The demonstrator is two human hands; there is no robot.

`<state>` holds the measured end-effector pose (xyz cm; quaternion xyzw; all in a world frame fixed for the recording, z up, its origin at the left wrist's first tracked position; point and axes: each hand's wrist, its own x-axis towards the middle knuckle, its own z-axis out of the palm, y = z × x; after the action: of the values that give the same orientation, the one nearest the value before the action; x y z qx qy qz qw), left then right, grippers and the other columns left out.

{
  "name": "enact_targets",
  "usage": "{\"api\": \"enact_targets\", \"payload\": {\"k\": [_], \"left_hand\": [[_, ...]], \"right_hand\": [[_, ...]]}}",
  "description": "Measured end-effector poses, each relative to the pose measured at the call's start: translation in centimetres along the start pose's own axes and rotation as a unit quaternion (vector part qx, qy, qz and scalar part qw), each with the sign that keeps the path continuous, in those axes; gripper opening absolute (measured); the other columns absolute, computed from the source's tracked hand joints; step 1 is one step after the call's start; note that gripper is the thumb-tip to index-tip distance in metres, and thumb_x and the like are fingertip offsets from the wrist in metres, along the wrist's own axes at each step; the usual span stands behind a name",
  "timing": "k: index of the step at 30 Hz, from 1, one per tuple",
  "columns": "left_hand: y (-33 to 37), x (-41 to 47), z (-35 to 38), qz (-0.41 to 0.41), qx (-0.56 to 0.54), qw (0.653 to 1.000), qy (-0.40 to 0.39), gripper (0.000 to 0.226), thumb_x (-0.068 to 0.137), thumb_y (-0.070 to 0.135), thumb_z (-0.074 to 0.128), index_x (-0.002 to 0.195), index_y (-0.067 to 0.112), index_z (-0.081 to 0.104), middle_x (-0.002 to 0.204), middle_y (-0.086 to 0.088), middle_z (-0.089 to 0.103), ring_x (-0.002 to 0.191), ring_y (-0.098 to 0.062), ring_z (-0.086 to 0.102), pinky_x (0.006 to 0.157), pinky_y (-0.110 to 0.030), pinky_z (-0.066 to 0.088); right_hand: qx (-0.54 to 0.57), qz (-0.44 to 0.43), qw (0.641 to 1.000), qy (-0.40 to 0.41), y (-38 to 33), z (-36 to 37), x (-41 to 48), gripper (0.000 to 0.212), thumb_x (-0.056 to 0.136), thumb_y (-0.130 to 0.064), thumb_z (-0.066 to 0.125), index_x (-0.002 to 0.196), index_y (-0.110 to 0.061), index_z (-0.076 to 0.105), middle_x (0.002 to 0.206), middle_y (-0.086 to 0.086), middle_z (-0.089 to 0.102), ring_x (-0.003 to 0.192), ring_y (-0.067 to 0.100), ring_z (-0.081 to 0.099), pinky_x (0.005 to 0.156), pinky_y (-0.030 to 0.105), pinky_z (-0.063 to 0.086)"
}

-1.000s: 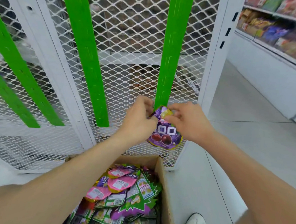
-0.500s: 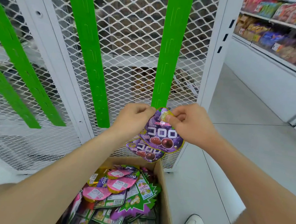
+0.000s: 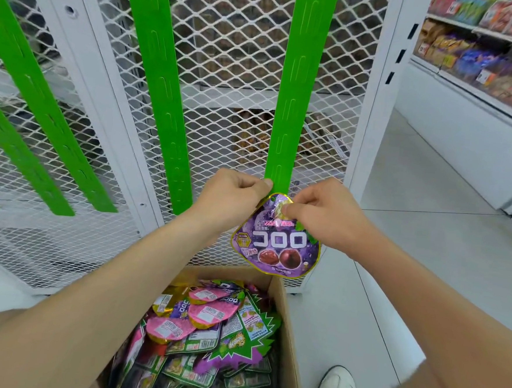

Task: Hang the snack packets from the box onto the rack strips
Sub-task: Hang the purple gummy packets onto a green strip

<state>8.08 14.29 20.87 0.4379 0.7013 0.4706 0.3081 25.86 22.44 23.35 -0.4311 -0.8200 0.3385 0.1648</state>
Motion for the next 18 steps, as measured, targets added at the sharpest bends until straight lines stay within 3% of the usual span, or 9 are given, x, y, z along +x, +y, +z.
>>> {"api": "enact_targets", "payload": {"k": [3, 5, 7, 9, 12, 15, 18], "left_hand": [[0.0, -0.1, 0.0, 0.012, 0.012, 1.000, 0.008, 0.051, 0.092, 0.055, 0.062, 0.093, 0.007, 0.079, 0.099, -0.024, 0.075, 0.078, -0.014, 0.061, 0.097, -0.045, 0.055], [0.1, -0.2, 0.1, 0.022, 0.025, 0.999, 0.014, 0.046, 0.097, 0.051, 0.063, 0.092, 0.008, 0.080, 0.099, -0.023, 0.074, 0.077, -0.014, 0.062, 0.085, -0.038, 0.054], [0.2, -0.4, 0.2, 0.033, 0.044, 0.998, 0.019, 0.043, 0.101, 0.047, 0.063, 0.091, 0.008, 0.079, 0.096, -0.025, 0.074, 0.073, -0.021, 0.066, 0.077, -0.038, 0.053], [0.4, -0.9, 0.1, 0.053, 0.073, 0.996, 0.018, 0.042, 0.104, 0.043, 0.061, 0.091, 0.007, 0.078, 0.091, -0.024, 0.074, 0.072, -0.026, 0.067, 0.080, -0.046, 0.056], [0.3, -1.6, -0.2, 0.120, 0.159, 0.980, 0.007, 0.038, 0.107, 0.035, 0.056, 0.090, 0.006, 0.073, 0.082, -0.020, 0.070, 0.078, -0.032, 0.067, 0.081, -0.046, 0.053], [-1.1, -2.3, -0.3, 0.156, 0.253, 0.954, 0.044, 0.018, 0.106, 0.023, 0.058, 0.114, 0.015, 0.072, 0.101, -0.003, 0.075, 0.094, -0.022, 0.068, 0.087, -0.039, 0.055], [-4.3, -2.6, -0.6, 0.119, 0.351, 0.927, 0.063, 0.008, 0.098, 0.017, 0.061, 0.106, 0.016, 0.062, 0.101, -0.007, 0.068, 0.094, -0.030, 0.065, 0.079, -0.047, 0.056]], "right_hand": [[-0.046, -0.020, 0.999, 0.018, -0.2, 0.0, -0.3, 0.026, 0.085, -0.025, 0.074, 0.070, -0.004, 0.072, 0.053, 0.014, 0.055, 0.051, 0.013, 0.040, 0.050, 0.026, 0.038], [-0.070, -0.037, 0.996, 0.027, 0.1, 0.1, -0.3, 0.028, 0.085, -0.025, 0.073, 0.068, -0.002, 0.071, 0.049, 0.009, 0.051, 0.047, 0.012, 0.037, 0.044, 0.021, 0.034], [-0.111, -0.051, 0.992, 0.018, 0.6, 0.6, 0.0, 0.034, 0.086, -0.027, 0.072, 0.068, 0.001, 0.068, 0.048, 0.005, 0.044, 0.046, 0.014, 0.034, 0.046, 0.026, 0.038], [-0.150, -0.061, 0.987, 0.000, 1.2, 1.0, 0.3, 0.042, 0.090, -0.032, 0.071, 0.067, 0.002, 0.064, 0.050, 0.005, 0.041, 0.050, 0.018, 0.034, 0.052, 0.032, 0.043], [-0.193, -0.063, 0.979, 0.004, 2.0, 1.1, 0.9, 0.055, 0.096, -0.042, 0.069, 0.060, -0.002, 0.057, 0.049, 0.007, 0.042, 0.051, 0.023, 0.037, 0.054, 0.036, 0.037], [-0.299, -0.039, 0.953, 0.040, 2.5, 1.2, 0.6, 0.052, 0.094, -0.043, 0.069, 0.064, -0.016, 0.037, 0.063, 0.005, 0.041, 0.064, 0.030, 0.047, 0.061, 0.034, 0.036], [-0.330, -0.070, 0.941, -0.031, 1.8, 2.2, -0.6, 0.040, 0.092, -0.037, 0.066, 0.066, -0.020, 0.041, 0.066, 0.002, 0.047, 0.066, 0.030, 0.054, 0.059, 0.034, 0.048]]}}
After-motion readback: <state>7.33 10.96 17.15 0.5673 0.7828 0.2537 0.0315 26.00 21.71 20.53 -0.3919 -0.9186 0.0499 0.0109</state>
